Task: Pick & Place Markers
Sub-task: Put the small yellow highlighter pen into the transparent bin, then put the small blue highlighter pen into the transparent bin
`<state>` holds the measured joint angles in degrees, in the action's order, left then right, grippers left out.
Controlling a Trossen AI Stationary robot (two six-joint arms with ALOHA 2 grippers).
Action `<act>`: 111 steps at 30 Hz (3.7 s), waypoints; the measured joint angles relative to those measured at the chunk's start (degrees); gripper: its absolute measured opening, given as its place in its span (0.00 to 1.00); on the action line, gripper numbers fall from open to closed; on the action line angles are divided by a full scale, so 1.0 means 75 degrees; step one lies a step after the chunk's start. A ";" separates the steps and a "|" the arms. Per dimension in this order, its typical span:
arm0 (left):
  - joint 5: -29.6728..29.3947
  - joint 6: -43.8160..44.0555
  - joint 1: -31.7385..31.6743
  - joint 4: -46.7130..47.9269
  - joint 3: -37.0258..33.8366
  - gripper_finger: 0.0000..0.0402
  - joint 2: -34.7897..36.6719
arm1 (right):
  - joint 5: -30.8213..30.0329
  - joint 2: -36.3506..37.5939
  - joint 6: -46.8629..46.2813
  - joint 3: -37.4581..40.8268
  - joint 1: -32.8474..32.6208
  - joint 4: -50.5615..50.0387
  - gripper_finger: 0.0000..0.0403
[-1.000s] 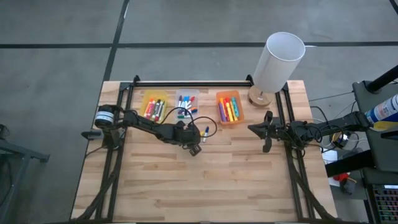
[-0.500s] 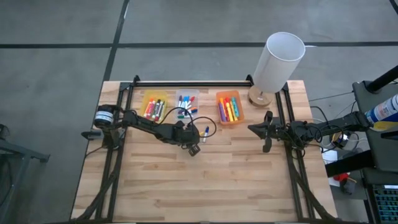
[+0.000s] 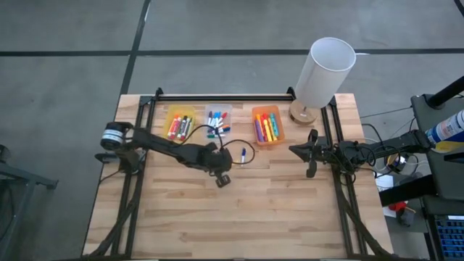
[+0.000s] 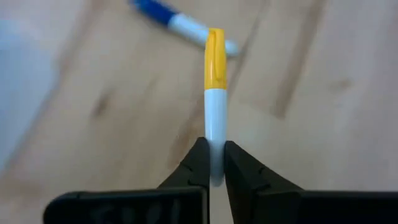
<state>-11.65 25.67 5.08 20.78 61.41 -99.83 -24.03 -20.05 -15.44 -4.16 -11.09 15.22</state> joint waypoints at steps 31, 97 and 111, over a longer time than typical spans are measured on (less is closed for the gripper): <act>0.0060 0.0310 -0.3627 0.0434 0.0055 0.06 0.0393 | 0.0002 -0.0003 0.0003 0.0002 0.0000 0.0000 0.02; -0.1039 0.1947 -0.0600 0.0037 0.2287 0.32 -0.2157 | 0.0002 0.0003 0.0000 0.0001 -0.0001 0.0000 0.02; -0.1045 0.1753 -0.0620 -0.0237 0.2258 0.32 -0.2247 | -0.0001 -0.0003 0.0002 -0.0001 -0.0001 0.0000 0.02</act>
<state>-19.49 38.82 0.43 19.00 78.35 -116.68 -24.03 -20.08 -15.43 -4.16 -11.10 15.22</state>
